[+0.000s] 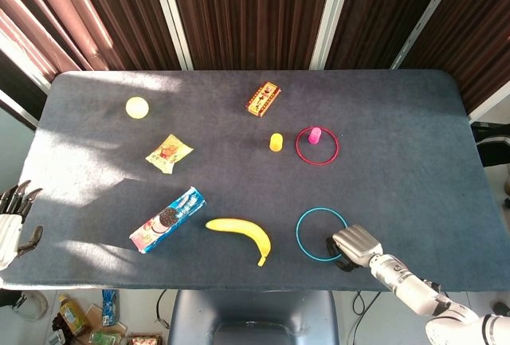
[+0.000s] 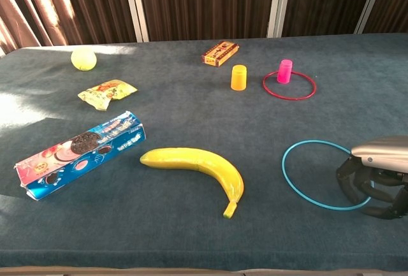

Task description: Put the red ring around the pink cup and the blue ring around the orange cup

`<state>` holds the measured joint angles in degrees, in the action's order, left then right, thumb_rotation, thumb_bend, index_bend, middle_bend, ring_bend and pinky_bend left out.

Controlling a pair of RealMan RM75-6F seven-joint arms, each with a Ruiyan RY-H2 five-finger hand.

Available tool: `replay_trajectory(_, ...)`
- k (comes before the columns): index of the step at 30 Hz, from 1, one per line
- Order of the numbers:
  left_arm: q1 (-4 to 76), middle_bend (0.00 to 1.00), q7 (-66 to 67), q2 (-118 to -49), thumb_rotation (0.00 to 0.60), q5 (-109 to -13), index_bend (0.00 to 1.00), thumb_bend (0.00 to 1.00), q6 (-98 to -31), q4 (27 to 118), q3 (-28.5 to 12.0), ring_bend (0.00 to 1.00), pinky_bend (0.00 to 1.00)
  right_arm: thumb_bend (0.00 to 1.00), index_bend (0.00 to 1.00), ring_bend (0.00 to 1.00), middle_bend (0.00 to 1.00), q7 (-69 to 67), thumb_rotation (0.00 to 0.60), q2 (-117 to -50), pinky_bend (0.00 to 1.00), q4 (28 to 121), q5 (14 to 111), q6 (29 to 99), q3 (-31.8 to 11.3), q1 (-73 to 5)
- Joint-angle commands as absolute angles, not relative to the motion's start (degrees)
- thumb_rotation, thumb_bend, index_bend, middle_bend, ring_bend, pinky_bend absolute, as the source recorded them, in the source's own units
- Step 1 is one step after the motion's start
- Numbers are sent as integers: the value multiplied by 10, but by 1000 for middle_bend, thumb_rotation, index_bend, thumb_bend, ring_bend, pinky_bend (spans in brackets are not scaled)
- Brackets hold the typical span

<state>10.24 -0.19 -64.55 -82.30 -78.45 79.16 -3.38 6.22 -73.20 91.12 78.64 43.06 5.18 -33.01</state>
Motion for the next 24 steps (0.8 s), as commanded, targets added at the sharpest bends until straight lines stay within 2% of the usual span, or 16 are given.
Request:
replay_trajectory(1, 102, 0, -2, -646, 600, -823, 141, 399, -785, 791, -34, 0, 148, 448, 655, 1000, 881, 65, 600, -734, 1000, 910, 785, 432, 52, -329)
replay_trajectory(14, 102, 0, -2, -646, 600, -823, 141, 399, -784, 790, -34, 0, 148, 596, 747, 1000, 893, 70, 600, -738, 1000, 908, 795, 448, 52, -324)
replay_trajectory(24, 103, 0, -1, -646, 600, -822, 141, 398, -782, 791, -34, 0, 148, 611, 807, 1000, 895, 60, 600, -727, 1000, 922, 802, 488, 25, -321)
